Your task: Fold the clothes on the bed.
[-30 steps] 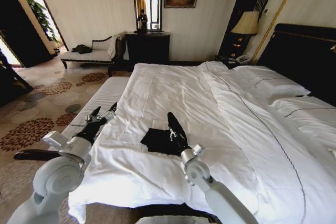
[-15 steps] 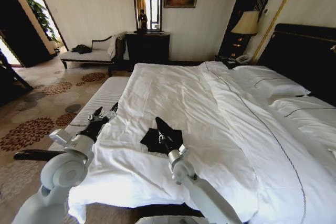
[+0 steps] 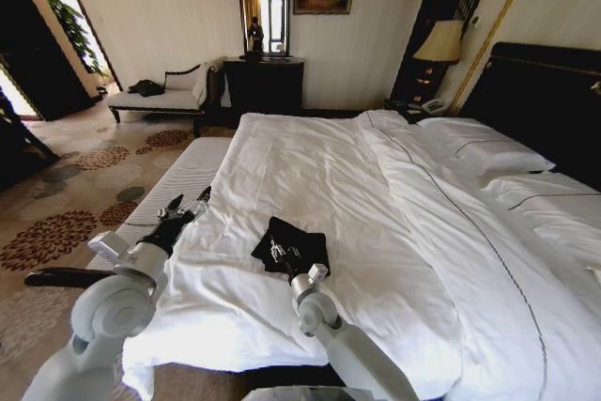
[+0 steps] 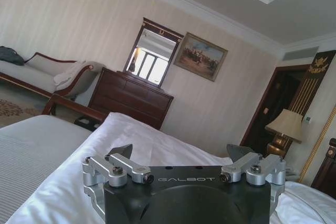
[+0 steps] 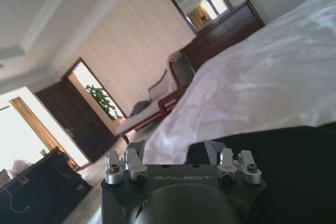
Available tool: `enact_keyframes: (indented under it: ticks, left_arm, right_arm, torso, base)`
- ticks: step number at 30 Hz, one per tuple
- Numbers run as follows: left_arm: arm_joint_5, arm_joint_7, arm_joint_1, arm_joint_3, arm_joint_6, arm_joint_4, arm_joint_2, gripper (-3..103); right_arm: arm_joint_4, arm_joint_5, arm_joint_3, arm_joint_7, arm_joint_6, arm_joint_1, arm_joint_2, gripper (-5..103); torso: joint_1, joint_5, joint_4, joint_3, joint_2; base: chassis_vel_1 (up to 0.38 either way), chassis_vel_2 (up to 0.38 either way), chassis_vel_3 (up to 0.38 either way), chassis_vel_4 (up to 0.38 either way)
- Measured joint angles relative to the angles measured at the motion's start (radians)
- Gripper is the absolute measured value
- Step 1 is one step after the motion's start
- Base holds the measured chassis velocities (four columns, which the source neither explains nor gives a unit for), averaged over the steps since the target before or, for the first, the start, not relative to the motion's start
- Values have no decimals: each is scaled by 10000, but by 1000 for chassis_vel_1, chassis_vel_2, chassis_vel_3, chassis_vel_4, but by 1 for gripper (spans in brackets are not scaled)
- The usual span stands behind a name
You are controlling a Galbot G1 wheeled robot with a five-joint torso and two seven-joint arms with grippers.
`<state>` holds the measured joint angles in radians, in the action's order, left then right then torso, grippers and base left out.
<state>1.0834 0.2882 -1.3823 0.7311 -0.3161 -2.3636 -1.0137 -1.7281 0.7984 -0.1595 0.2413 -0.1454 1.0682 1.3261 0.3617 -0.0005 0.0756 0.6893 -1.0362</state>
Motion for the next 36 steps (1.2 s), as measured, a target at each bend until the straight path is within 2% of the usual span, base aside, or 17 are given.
enact_keyframes:
  ticks: [3,4,6,7,9,11,13,22,29,36]
  left_arm:
    - [24,34,-45,88,-13,-68,26,100]
    - [24,34,-45,88,-13,-68,26,100]
    - [25,55,-80,108,-32,-119,14,100]
    - [20,65,-123,119,-44,-155,-3,100]
    - [6,69,-159,136,-47,-190,-16,100]
    - [-36,81,-265,192,-59,-273,-47,100]
    - [-107,83,-345,231,-60,-324,-78,100]
    - [-246,87,-596,369,-60,-530,-192,100]
    - [-186,122,-756,677,-61,-693,-100,100]
    - [-172,129,-781,725,-57,-699,-106,100]
  right_arm:
    - [-351,489,156,-1040,-888,-3,-174,77]
    - [-351,489,156,-1040,-888,-3,-174,77]
    - [-307,980,474,-1197,-965,-179,-183,88]
    - [-99,1301,668,-1109,-897,-340,-154,93]
    - [109,1541,785,-995,-809,-439,-136,93]
    - [786,2420,943,-496,-395,-739,-9,99]
    - [1239,2726,906,-283,-208,-946,124,100]
    - [2415,2891,482,-220,79,-1701,755,100]
    - [3065,2200,-396,-368,80,-1558,1460,100]
    - [3099,1425,-993,-599,-115,-1277,1809,100]
  torso:
    - [-1,0,0,0,-1]
    - [-1,0,0,0,-1]
    - [-1,-1,2,0,-1]
    - [-1,-2,1,0,-1]
    - [-1,-1,-2,0,-1]
    - [0,0,3,1,0]
    - [0,-1,2,2,-1]
    - [0,-3,-1,1,0]
    - [-1,-4,2,1,0]
    - [-1,-3,-1,0,0]
  base:
    - [0,0,0,0]
    - [0,0,0,0]
    - [0,0,0,0]
    - [0,0,0,0]
    - [0,0,0,0]
    - [0,0,0,0]
    - [0,0,0,0]
    - [0,0,0,0]
    - [0,0,0,0]
    - [0,0,0,0]
